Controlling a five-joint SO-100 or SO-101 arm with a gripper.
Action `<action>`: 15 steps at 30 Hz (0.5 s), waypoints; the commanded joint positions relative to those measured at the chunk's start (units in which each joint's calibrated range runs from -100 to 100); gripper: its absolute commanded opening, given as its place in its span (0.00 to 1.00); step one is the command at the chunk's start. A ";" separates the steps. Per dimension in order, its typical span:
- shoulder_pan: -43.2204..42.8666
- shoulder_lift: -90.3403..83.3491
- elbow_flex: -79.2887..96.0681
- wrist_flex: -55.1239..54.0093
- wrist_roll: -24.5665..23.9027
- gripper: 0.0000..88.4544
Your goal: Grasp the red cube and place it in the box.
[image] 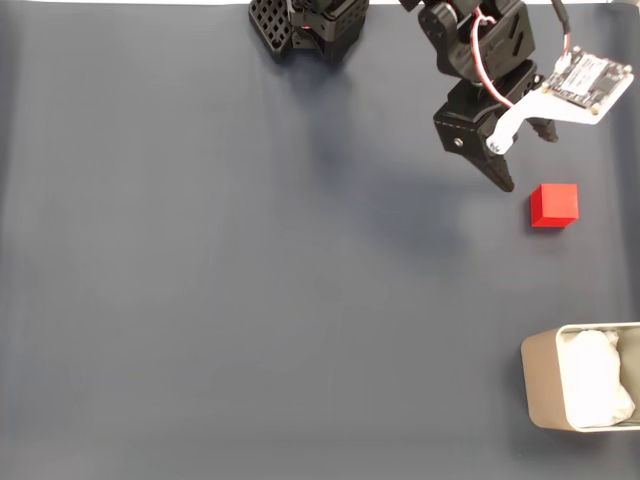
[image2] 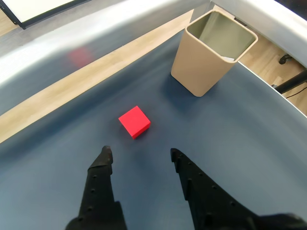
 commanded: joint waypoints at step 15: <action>-0.33 5.48 3.40 -15.24 0.49 0.35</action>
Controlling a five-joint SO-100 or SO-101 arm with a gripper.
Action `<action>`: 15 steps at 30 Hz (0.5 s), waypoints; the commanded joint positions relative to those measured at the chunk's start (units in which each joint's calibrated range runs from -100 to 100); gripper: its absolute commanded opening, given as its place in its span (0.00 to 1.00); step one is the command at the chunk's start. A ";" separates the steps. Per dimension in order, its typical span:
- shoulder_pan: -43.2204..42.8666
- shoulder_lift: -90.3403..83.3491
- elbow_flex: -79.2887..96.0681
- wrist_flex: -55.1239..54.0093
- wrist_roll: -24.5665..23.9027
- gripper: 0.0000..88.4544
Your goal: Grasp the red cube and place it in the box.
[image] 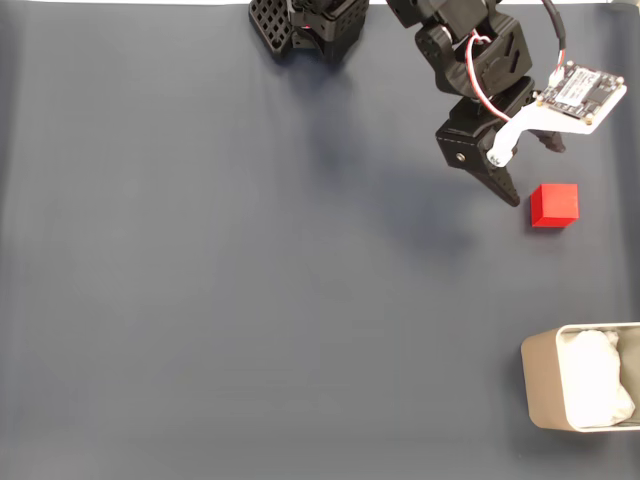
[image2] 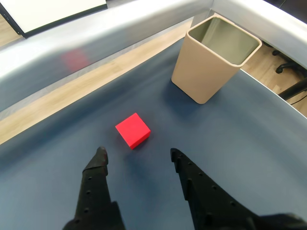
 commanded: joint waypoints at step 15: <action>-0.82 4.87 1.61 -14.72 0.93 0.36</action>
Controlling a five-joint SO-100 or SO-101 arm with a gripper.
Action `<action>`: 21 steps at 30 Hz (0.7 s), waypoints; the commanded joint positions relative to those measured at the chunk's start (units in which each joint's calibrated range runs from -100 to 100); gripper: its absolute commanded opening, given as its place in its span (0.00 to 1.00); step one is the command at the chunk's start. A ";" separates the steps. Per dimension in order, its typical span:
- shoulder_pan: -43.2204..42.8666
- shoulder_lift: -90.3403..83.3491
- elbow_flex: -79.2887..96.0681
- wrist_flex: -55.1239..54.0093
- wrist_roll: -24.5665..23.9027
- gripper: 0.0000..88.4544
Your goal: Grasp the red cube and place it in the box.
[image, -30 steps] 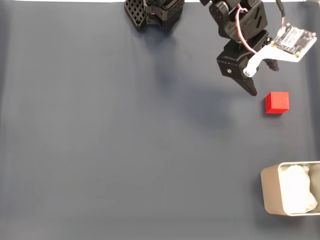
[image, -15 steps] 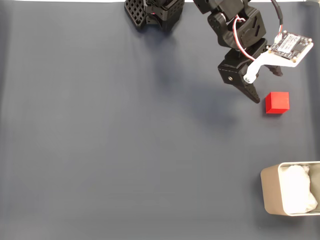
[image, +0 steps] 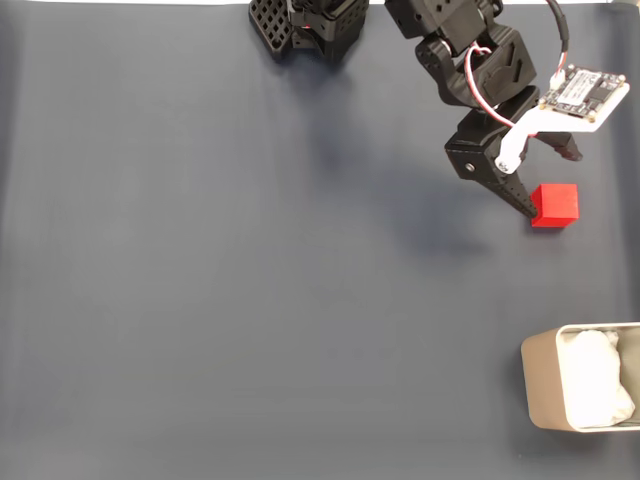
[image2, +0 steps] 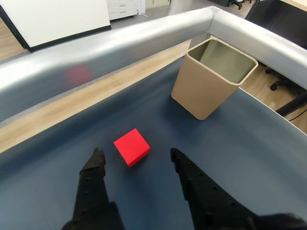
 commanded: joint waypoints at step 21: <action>-2.31 7.11 -0.83 -10.76 -2.54 0.38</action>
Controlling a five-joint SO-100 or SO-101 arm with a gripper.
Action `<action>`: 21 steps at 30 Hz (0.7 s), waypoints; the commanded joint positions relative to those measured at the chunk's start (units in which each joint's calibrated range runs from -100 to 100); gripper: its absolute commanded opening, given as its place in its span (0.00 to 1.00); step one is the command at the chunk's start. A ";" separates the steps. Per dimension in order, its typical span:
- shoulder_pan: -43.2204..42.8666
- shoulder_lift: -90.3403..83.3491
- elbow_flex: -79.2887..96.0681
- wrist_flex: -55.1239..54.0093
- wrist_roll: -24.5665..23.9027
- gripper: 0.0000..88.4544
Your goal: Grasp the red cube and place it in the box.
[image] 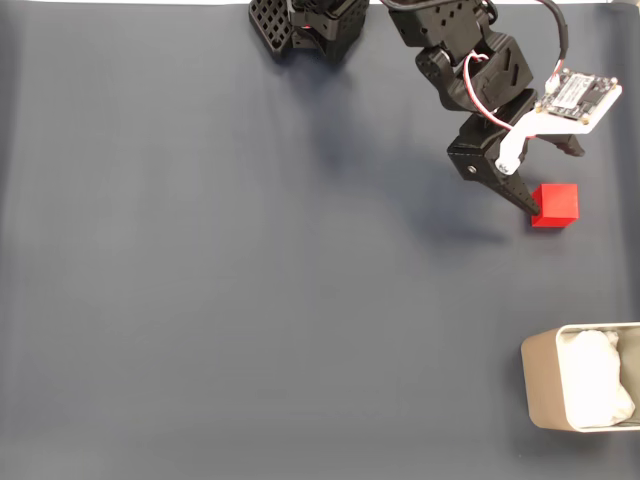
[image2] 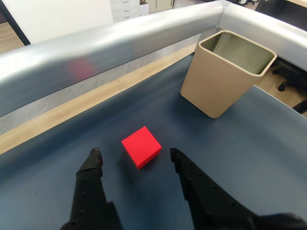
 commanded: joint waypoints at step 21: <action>0.26 7.70 -10.30 -2.92 -1.71 0.38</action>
